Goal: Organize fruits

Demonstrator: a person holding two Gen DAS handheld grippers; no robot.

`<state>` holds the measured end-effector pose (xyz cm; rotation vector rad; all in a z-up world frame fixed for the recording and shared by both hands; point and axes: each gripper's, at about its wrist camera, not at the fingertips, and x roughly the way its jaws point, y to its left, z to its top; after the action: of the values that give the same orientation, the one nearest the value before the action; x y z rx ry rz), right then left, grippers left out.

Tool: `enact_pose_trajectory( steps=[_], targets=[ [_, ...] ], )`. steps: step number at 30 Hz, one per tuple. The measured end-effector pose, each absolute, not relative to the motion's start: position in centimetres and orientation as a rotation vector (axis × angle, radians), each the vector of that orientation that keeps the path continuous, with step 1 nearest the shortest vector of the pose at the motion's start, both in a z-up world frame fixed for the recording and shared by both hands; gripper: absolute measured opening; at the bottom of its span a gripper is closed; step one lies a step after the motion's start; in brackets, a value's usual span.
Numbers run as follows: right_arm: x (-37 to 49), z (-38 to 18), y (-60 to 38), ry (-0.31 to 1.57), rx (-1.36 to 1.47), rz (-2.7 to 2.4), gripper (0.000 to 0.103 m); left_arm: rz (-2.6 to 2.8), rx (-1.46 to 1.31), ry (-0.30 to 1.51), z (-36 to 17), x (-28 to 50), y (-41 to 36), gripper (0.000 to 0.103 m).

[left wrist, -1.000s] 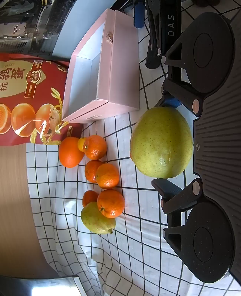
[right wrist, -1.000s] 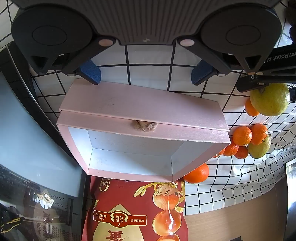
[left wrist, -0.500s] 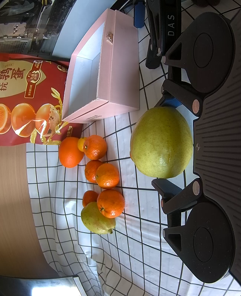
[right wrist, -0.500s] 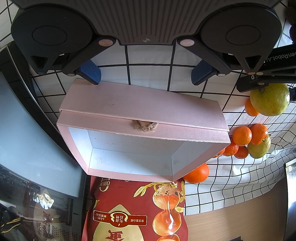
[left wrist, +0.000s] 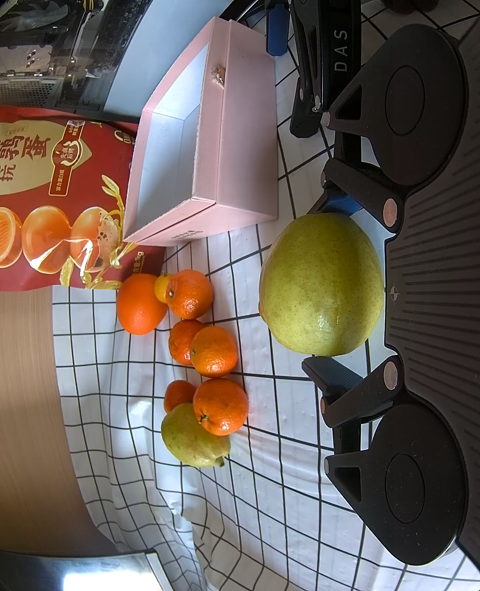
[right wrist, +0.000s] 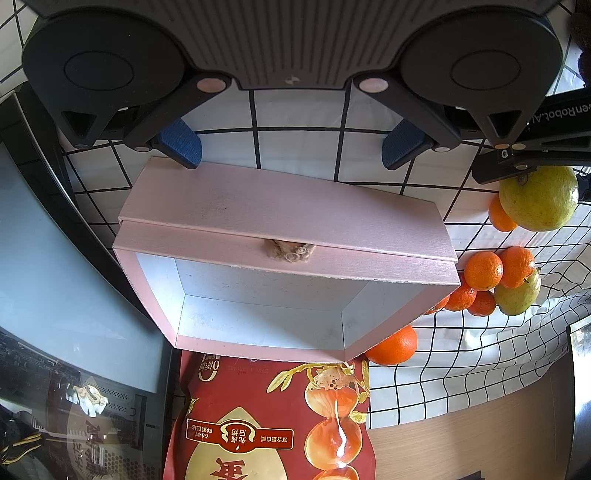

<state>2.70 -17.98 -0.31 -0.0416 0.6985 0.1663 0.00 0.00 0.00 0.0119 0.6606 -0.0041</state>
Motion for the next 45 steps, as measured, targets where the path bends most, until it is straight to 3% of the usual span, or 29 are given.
enact_pose_trajectory(
  steps=[45],
  targets=[
    [2.78,-0.58,-18.07,0.698,-0.043,0.167,0.103,-0.014,0.001,0.656,-0.38,0.00,0.37,0.081]
  ],
)
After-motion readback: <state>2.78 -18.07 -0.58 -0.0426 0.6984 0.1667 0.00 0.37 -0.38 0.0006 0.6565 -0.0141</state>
